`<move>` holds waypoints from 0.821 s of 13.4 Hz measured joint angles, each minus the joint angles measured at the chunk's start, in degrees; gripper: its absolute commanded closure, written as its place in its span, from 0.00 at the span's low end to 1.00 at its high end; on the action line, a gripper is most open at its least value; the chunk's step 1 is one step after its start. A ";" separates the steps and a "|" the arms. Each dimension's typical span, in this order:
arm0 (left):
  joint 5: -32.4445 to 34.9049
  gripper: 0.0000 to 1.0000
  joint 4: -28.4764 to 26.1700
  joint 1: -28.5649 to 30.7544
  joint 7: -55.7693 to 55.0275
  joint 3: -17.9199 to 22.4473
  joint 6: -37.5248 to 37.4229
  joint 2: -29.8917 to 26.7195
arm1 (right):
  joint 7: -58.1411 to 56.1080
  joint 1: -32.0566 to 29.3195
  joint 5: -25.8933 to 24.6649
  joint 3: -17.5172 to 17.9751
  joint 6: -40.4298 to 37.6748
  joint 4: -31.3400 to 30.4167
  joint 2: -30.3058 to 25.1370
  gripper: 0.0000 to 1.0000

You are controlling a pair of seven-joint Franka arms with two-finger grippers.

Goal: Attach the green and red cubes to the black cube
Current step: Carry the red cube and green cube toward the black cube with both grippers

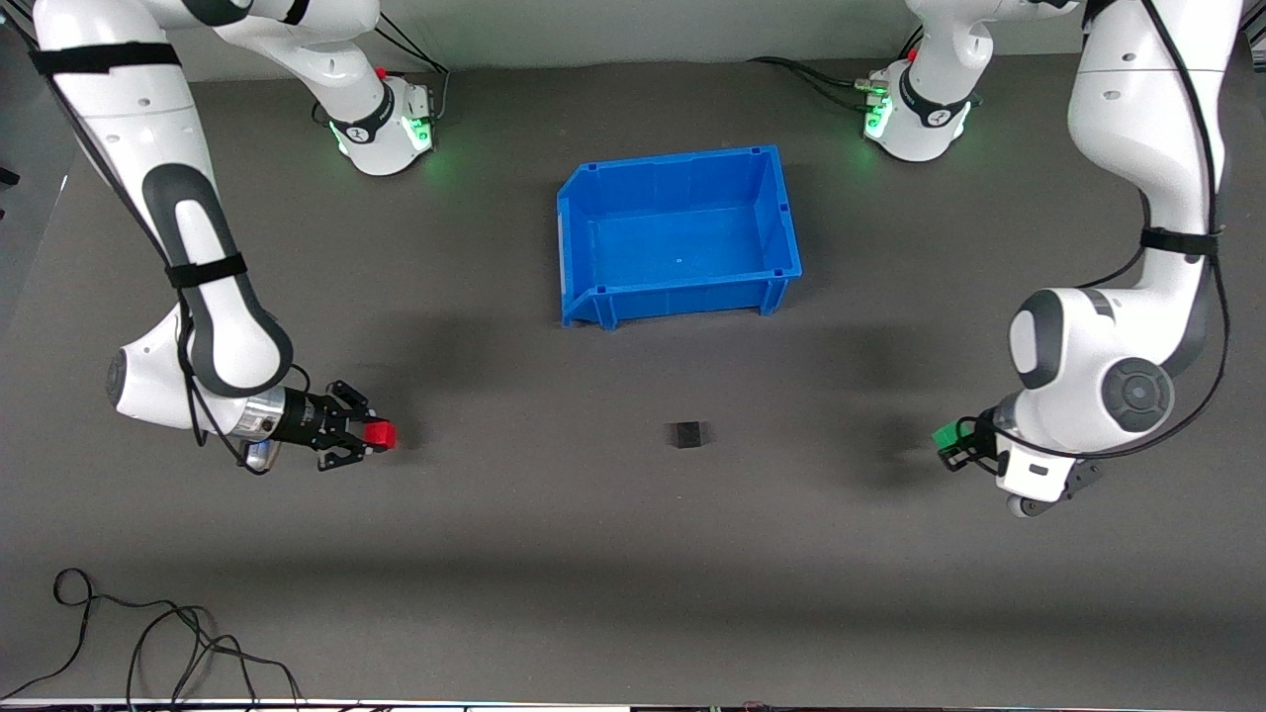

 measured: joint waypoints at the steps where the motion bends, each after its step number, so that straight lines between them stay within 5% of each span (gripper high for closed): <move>1: -0.06 1.00 0.02 -1.06 -6.50 -0.54 0.01 0.01 | 2.38 1.93 0.00 0.03 0.01 0.49 -0.52 0.80; 6: -0.20 1.00 1.47 -7.25 -40.05 -3.34 0.49 1.42 | 16.84 12.57 0.00 0.29 3.75 3.15 -0.42 0.80; 11: -5.84 1.00 4.44 -12.09 -57.94 -3.47 5.50 5.76 | 31.28 23.99 0.08 0.45 10.28 9.01 4.92 0.81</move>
